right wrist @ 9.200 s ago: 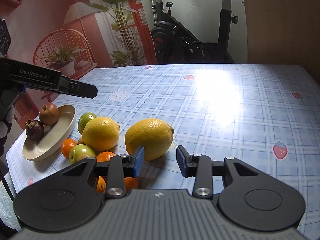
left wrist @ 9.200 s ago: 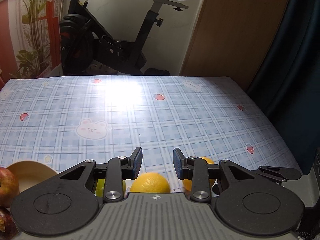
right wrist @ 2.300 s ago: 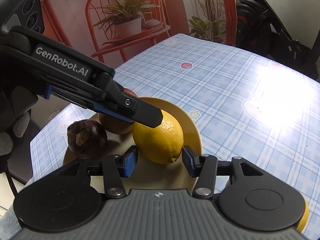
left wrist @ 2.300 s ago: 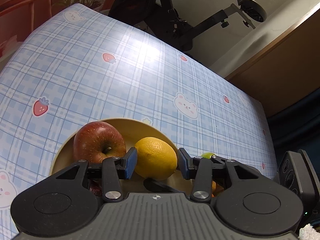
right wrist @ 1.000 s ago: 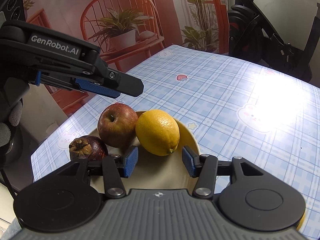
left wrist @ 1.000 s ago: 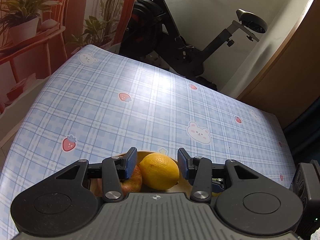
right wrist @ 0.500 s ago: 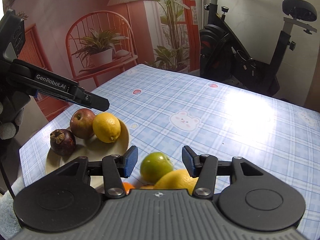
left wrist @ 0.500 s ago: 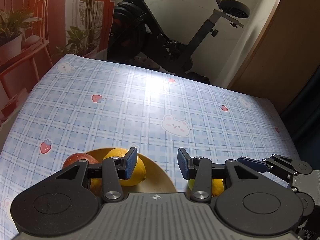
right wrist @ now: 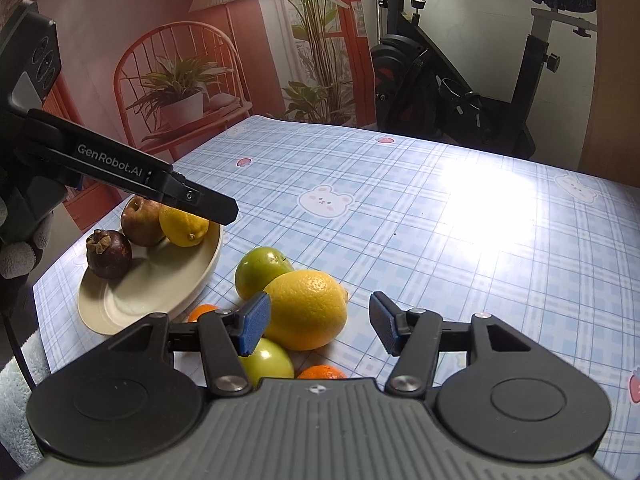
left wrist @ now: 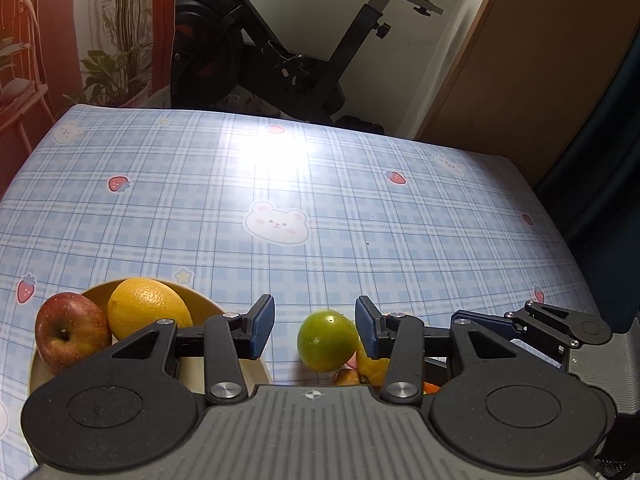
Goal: Organize fruits
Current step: 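Move the left tool back to the second yellow lemon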
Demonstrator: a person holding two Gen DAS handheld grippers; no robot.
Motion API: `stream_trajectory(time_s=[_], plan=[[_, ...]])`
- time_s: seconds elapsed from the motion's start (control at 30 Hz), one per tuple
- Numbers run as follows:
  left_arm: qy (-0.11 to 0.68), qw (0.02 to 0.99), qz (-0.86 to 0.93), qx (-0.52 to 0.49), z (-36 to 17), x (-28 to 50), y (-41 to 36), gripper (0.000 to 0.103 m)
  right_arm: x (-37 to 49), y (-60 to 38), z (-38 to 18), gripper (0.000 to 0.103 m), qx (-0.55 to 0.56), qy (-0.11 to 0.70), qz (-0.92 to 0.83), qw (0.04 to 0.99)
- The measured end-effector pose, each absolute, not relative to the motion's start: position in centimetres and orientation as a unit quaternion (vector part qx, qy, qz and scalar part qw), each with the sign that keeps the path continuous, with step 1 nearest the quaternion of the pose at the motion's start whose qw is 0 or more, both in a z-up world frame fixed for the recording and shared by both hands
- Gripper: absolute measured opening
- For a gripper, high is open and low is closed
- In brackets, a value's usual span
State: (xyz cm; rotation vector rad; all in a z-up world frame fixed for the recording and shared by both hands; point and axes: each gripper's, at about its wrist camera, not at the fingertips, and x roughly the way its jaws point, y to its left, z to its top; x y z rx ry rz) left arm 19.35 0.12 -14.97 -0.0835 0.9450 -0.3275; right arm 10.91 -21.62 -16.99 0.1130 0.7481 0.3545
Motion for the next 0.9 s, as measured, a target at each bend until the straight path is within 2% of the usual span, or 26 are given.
stream_trajectory(time_s=[0.4, 0.57, 0.9], plan=[[0.458, 0.875, -0.151, -0.036, -15.1, 19.8, -0.4, 0.046, 13.4, -21.3, -18.6, 0.065, 0.090, 0.390, 0.201, 0.894], [0.462, 0.872, -0.158, -0.035, -15.2, 20.0, -0.7, 0.046, 13.1, -22.1, -18.7, 0.057, 0.111, 0.375, 0.205, 0.897], [0.469, 0.865, -0.176, -0.036, -15.6, 20.2, -2.2, 0.046, 12.7, -25.5, -18.6, 0.056, 0.146, 0.363, 0.163, 0.906]])
